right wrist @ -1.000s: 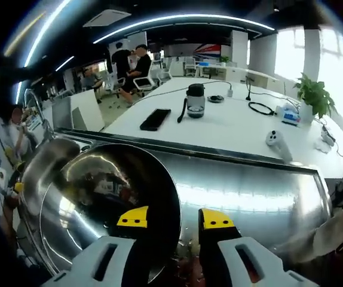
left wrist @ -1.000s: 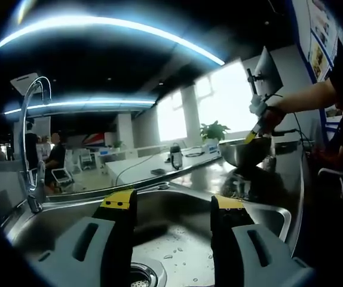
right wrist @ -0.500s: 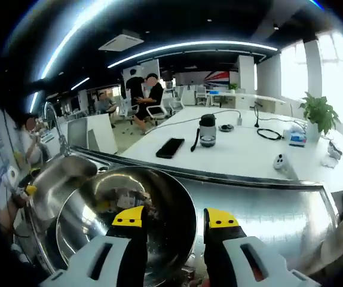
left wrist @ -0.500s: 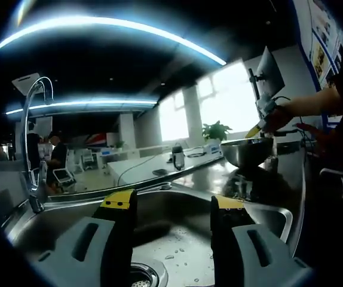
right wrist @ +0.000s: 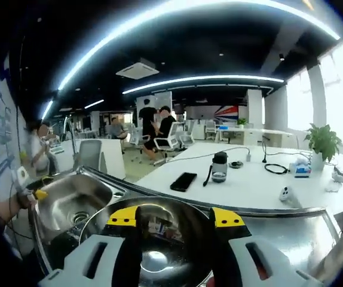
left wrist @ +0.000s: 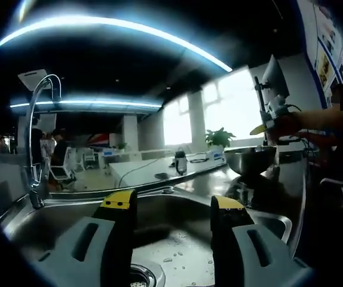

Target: Pick up bowl with dirty water move over sink pour dirty water into sink return bowl to place

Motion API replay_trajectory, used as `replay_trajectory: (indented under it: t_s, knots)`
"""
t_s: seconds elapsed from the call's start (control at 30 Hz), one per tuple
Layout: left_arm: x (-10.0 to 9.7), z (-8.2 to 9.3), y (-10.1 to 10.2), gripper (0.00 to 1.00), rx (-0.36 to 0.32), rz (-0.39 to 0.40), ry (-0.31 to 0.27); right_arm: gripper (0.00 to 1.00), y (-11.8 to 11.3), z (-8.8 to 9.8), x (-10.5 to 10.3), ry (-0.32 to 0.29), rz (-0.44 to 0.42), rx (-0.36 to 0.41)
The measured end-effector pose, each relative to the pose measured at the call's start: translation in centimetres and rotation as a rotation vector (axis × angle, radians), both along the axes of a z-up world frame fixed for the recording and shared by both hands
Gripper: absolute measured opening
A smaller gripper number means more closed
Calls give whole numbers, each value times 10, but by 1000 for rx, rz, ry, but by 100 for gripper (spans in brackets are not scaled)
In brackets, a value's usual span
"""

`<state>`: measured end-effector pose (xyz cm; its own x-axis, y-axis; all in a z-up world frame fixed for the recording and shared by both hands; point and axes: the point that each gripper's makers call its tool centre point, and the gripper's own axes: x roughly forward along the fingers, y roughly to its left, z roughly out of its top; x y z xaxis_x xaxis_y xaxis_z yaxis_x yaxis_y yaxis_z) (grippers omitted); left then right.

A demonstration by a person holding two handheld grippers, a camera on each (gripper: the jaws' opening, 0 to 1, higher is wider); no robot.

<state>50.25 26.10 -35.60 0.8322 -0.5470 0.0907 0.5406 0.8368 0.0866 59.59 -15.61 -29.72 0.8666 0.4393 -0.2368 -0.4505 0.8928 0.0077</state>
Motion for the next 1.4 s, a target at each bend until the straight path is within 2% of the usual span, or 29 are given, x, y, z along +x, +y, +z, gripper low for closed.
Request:
replay_trajectory:
  t_s: [0.1, 0.17, 0.2, 0.23, 0.43, 0.57, 0.9, 1.13, 1.33, 1.4]
  knots:
    - [2, 0, 2, 48, -6, 3, -1, 44, 0, 3, -3, -29, 3, -20]
    - [1, 1, 2, 48, -8, 3, -1, 45, -3, 13, -1, -105, -14, -41]
    - [0, 1, 1, 48, -9, 3, -1, 45, -3, 22, -4, -143, -17, -5]
    - [0, 1, 2, 48, -11, 3, -2, 46, -4, 25, -5, -142, -18, 24]
    - [-1, 3, 2, 48, -28, 5, -5, 53, -13, 33, -16, -189, -34, 30]
    - [-2, 4, 1, 48, -31, 6, -5, 56, -11, 31, -27, -200, -17, 31]
    - [-4, 3, 0, 48, -35, 9, 1, 73, 7, 13, -59, -234, 50, 18]
    - [-3, 4, 1, 48, -42, 18, 3, 75, 2, 7, -69, -245, 49, 52]
    - [-3, 6, 3, 48, -58, 20, 1, 77, -2, -5, -73, -238, 47, 41]
    - [-3, 6, 3, 48, -61, 21, 0, 78, -2, -6, -75, -254, 57, 46]
